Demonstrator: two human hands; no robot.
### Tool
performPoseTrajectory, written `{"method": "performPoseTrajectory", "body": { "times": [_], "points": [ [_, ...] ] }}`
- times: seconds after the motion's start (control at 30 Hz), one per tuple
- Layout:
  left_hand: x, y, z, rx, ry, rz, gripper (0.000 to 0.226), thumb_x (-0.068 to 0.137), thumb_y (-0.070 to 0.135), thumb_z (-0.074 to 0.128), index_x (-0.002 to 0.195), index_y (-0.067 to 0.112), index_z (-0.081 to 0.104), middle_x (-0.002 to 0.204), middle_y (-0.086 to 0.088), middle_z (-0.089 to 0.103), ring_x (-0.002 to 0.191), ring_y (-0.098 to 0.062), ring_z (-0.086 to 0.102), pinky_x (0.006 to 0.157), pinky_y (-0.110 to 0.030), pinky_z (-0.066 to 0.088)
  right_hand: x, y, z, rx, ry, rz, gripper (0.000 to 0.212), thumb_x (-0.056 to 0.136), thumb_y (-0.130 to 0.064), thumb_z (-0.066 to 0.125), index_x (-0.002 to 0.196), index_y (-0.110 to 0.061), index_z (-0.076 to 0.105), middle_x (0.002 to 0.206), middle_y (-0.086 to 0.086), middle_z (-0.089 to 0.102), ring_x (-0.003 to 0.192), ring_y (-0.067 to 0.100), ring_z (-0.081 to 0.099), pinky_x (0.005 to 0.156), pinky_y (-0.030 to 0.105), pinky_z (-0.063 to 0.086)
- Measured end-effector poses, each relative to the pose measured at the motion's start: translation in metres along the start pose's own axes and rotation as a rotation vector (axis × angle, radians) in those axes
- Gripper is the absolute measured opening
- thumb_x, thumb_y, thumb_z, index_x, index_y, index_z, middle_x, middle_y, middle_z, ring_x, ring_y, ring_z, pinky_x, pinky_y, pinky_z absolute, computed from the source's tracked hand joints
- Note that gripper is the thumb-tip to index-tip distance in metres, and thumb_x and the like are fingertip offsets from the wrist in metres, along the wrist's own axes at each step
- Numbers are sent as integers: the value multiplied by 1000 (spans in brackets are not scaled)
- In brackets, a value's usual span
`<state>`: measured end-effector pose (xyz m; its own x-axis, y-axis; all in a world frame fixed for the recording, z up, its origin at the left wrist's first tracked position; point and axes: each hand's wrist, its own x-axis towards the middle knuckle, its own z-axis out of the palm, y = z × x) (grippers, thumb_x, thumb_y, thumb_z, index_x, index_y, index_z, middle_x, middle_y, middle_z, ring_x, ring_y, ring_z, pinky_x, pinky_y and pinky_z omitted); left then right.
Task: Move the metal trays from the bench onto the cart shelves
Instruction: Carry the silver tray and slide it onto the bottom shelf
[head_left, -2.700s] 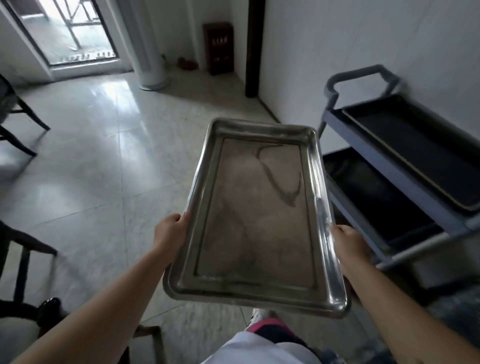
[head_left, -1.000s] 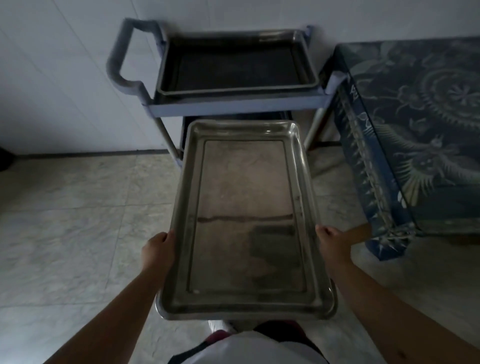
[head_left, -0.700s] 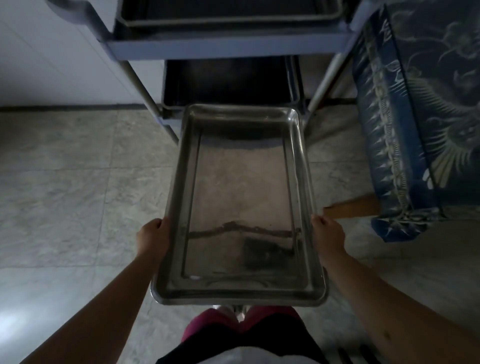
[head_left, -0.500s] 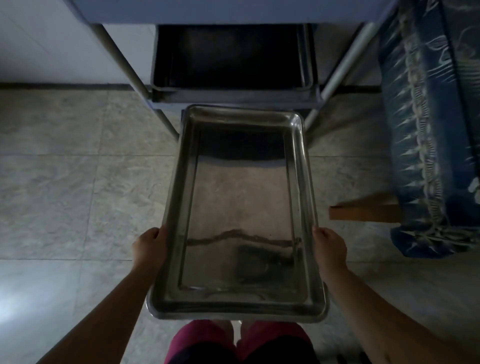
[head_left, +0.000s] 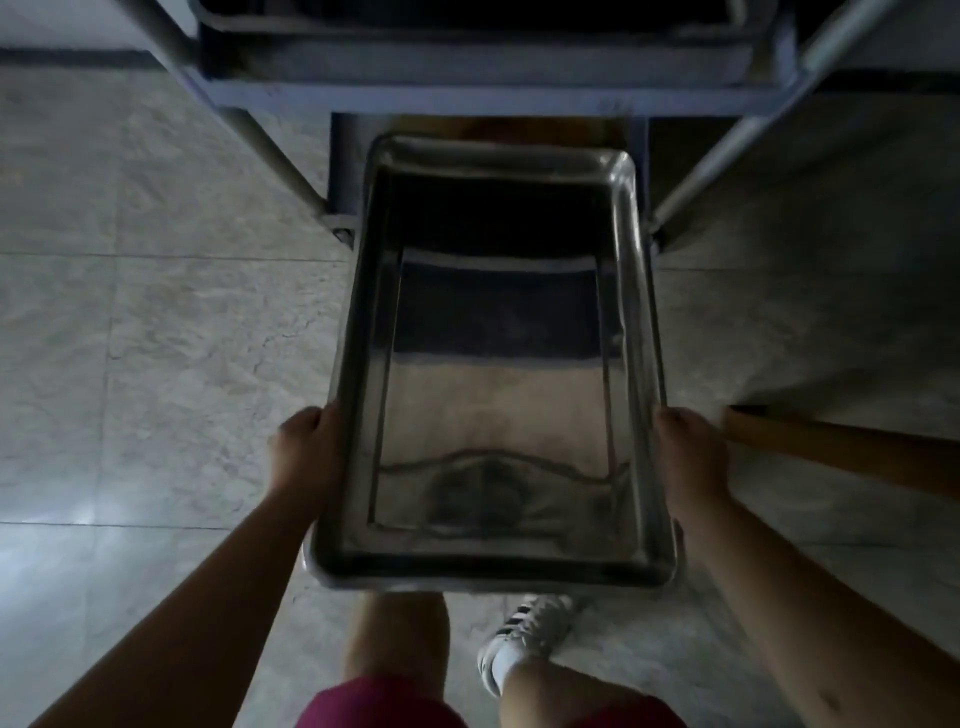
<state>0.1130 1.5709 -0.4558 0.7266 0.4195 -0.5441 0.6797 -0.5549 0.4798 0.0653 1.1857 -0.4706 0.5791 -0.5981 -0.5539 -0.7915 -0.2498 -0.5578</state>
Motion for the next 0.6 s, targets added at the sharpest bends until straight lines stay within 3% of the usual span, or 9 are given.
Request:
{"method": "performPoseTrajectory", "body": {
  "times": [0.07,0.13,0.27,0.37,0.5,0.6],
  "points": [
    [38,8,18,-21,0,5,48,97,41,49,62,8,54,59,-10,53,57,-23,47,53,-35,35,36,-10,24,11,19,-14,35,95,-37,51,70,-15,61,72,11,64,70,28,59,67,36,45],
    [79,15,35,-59,-7,17,49,97,43,49,61,9,51,57,-6,49,55,-20,44,52,-34,33,71,-23,47,4,57,-33,34,92,-41,52,70,-17,62,72,10,64,69,25,59,65,33,45],
    [160,27,67,-127,-18,36,51,98,51,50,66,13,55,61,-5,52,57,-20,48,54,-33,37,142,-47,93,83,117,-82,40,92,-39,54,76,-3,61,73,20,60,66,27,56,64,37,45],
    [215,35,95,-155,31,89,50,97,52,50,68,12,58,60,0,53,54,-15,48,51,-30,37,195,-57,129,186,90,-112,37,95,-29,57,64,-8,54,69,20,53,68,32,52,68,46,45],
    [267,41,129,-202,81,161,44,100,44,51,66,17,56,60,2,51,45,1,44,43,-19,37,255,-66,167,404,37,-80,31,93,-20,62,64,-19,52,62,0,49,67,22,48,66,33,39],
    [298,43,150,-189,91,209,44,101,46,49,67,18,56,63,0,53,56,-9,48,52,-27,37,293,-66,186,407,74,-136,31,94,-22,61,64,-18,54,60,-3,49,59,13,47,61,27,36]
  ]
}}
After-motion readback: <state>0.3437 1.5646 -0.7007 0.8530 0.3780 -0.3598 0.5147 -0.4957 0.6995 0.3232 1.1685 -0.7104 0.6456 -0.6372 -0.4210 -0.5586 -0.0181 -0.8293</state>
